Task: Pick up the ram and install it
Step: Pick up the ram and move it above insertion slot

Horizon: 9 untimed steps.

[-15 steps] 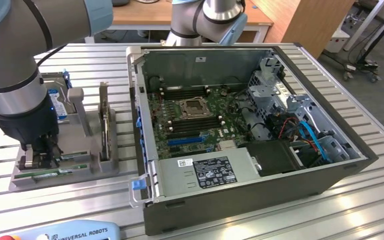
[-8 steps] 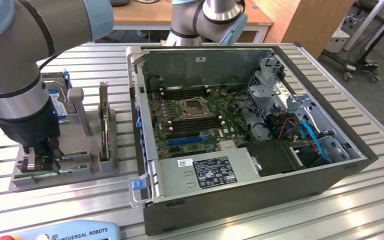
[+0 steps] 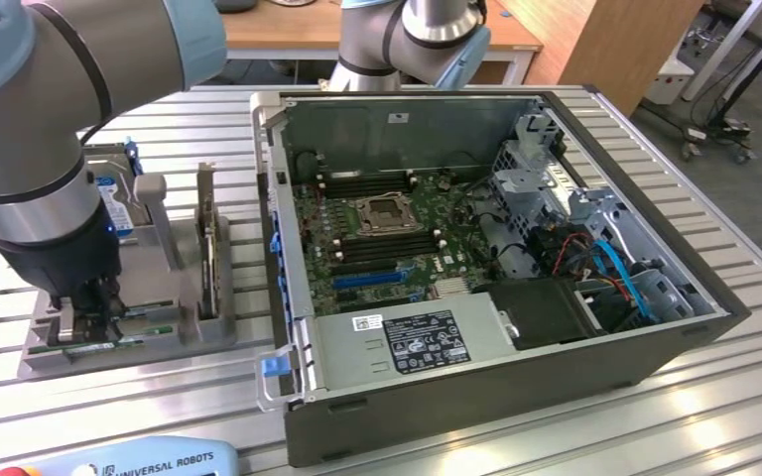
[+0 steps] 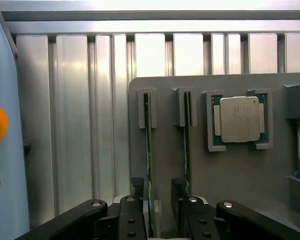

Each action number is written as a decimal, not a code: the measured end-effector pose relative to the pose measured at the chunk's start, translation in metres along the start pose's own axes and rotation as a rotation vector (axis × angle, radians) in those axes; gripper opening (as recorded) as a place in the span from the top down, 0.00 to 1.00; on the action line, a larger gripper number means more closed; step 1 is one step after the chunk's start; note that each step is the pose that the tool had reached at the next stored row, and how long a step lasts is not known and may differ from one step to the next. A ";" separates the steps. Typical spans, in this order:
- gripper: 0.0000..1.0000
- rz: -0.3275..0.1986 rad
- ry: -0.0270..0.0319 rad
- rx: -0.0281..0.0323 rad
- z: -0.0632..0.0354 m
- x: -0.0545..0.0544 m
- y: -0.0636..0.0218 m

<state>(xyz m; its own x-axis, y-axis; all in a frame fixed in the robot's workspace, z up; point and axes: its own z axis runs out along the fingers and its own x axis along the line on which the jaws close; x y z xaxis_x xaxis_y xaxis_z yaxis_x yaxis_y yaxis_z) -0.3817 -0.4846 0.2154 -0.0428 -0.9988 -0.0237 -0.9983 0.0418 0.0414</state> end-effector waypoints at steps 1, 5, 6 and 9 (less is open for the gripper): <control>0.64 -0.005 0.0004 -0.0003 0.0002 0.000 0.0000; 0.64 -0.008 0.0004 -0.0002 0.0006 0.000 0.0000; 0.64 -0.008 0.0004 -0.0003 0.0007 0.000 0.0000; 0.64 -0.016 0.0007 -0.0004 0.0011 0.000 -0.0001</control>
<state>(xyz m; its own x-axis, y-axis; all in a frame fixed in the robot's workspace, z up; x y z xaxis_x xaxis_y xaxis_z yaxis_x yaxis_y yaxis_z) -0.3816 -0.4845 0.2142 -0.0263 -0.9994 -0.0236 -0.9988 0.0253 0.0414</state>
